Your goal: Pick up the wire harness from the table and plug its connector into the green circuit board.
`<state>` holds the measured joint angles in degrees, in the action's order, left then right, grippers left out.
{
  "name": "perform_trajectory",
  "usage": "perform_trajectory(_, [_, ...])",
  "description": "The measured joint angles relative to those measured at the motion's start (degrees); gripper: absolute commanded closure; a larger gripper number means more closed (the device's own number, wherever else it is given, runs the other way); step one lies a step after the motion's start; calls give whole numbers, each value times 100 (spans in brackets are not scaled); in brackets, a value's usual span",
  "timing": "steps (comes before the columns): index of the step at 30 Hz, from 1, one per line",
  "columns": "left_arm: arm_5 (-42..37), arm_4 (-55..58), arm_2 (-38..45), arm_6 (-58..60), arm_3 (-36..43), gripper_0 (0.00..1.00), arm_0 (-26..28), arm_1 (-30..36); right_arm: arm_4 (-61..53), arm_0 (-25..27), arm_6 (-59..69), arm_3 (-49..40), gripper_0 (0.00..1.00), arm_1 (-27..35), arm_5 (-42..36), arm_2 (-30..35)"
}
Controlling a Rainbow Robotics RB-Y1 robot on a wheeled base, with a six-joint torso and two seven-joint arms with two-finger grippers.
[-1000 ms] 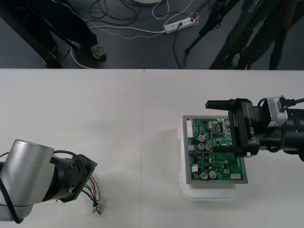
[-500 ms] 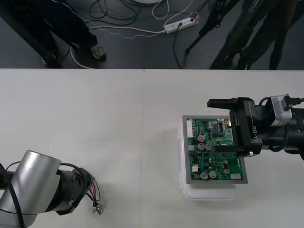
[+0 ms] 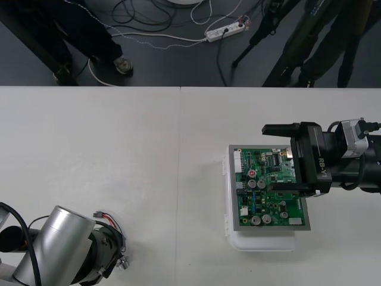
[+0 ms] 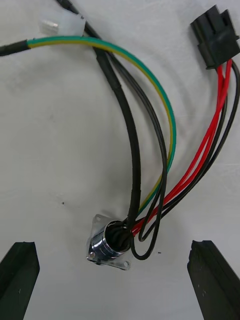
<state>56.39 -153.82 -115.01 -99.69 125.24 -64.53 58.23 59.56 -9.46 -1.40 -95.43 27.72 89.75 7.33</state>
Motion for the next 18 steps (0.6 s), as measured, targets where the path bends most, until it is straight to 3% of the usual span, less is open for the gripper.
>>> perform_trajectory(18, [124, -4, -5, 445, -756, 12, 159, -947, 0, 1, -1, 120, 0, 58, 0, 3])
